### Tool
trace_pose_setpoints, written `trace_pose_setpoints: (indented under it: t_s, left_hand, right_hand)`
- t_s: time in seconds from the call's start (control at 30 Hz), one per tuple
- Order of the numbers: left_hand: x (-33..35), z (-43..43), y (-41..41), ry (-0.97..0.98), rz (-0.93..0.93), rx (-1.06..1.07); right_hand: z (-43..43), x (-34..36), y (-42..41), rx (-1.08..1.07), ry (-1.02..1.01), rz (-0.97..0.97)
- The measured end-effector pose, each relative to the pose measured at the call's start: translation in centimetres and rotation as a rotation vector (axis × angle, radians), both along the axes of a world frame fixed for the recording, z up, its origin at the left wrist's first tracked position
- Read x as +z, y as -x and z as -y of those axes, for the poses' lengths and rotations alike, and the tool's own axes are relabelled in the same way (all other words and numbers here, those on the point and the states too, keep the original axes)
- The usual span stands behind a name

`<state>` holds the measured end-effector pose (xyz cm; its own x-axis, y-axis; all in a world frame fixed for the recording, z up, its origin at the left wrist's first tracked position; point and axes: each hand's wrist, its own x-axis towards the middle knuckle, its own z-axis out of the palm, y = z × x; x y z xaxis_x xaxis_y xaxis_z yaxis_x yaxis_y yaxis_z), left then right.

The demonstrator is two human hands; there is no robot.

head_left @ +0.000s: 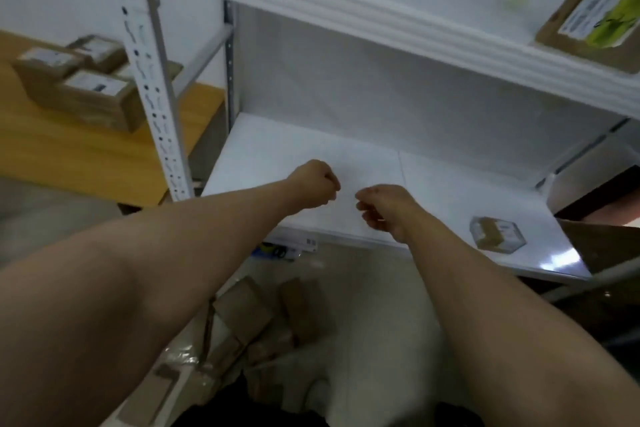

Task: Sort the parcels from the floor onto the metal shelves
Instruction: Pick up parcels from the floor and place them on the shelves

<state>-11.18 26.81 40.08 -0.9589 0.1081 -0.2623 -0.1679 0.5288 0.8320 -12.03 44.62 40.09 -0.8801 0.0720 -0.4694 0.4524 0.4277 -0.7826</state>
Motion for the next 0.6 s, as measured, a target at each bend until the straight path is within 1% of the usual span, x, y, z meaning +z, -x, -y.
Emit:
trace_pose_setpoints:
  t_s: [0.07, 0.17, 0.3, 0.43, 0.5, 0.6]
  left_hand:
    - [-3.3, 2.8, -1.4, 0.016, 0.127, 0.034]
    - [-7.9, 6.1, -2.7, 0.041, 0.265, 0.097]
    - [-14.2, 8.5, -5.0, 0.014, 0.442, 0.232]
    - [-20.7, 9.2, -7.9, -0.023, 0.591, 0.352]
    - [-24.2, 9.1, -9.0, -0.04, 0.655, 0.387]
    - [-29.1, 8.7, -10.5, -0.047, 0.732, 0.383]
  right_hand:
    - [2.0, -3.9, -1.2, 0.164, -0.069, 0.171]
    - [4.8, -8.9, -2.6, 0.302, -0.124, 0.305]
    - [7.2, -15.5, -4.6, 0.351, -0.136, 0.411]
    - [7.9, -22.8, -7.0, 0.376, -0.139, 0.563]
    - [8.0, -26.6, -7.8, 0.373, -0.15, 0.602]
    - [8.2, -32.5, -8.5, 0.382, -0.175, 0.629]
